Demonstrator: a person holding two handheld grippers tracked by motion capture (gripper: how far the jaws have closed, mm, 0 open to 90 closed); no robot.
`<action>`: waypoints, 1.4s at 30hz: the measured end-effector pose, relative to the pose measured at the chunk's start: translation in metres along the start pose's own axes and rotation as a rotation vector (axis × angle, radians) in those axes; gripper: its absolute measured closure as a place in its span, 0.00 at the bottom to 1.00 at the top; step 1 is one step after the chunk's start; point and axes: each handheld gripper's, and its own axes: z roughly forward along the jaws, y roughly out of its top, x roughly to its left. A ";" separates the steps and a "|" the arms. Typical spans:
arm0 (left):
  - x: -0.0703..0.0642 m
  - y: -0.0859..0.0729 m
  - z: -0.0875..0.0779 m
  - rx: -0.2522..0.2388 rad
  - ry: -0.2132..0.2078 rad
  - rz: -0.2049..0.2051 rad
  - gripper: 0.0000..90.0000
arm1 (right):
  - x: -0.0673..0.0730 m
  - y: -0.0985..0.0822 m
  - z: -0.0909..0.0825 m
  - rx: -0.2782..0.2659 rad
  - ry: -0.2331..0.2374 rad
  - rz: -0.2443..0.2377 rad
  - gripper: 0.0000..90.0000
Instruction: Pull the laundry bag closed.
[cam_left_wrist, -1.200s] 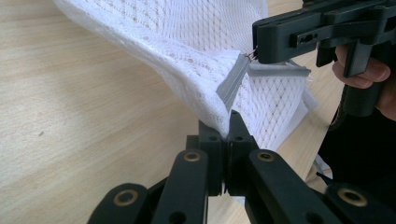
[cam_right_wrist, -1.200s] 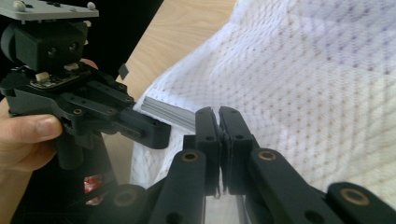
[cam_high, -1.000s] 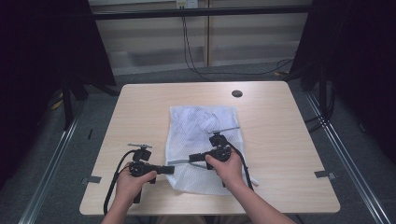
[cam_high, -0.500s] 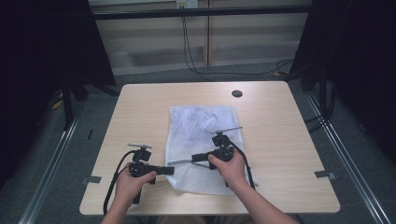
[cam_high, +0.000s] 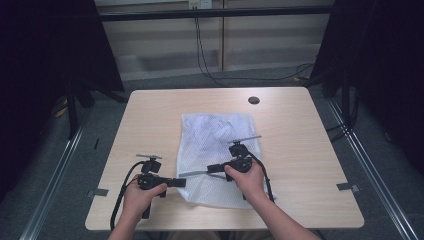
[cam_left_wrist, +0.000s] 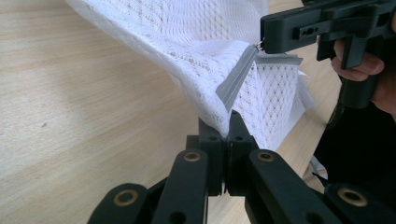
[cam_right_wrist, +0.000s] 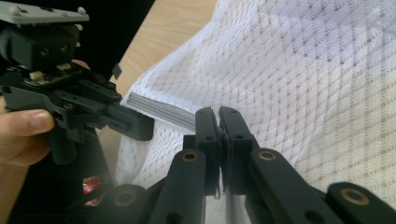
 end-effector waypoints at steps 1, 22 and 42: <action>0.000 0.000 0.000 0.002 0.005 0.003 0.98 | 0.000 0.000 0.000 0.002 0.000 -0.002 0.97; 0.001 0.000 0.001 0.011 -0.004 -0.006 0.98 | -0.008 -0.001 -0.010 -0.005 -0.009 0.010 0.97; 0.002 0.000 0.000 0.008 0.002 -0.005 0.98 | -0.014 -0.001 -0.017 -0.002 -0.017 0.005 0.97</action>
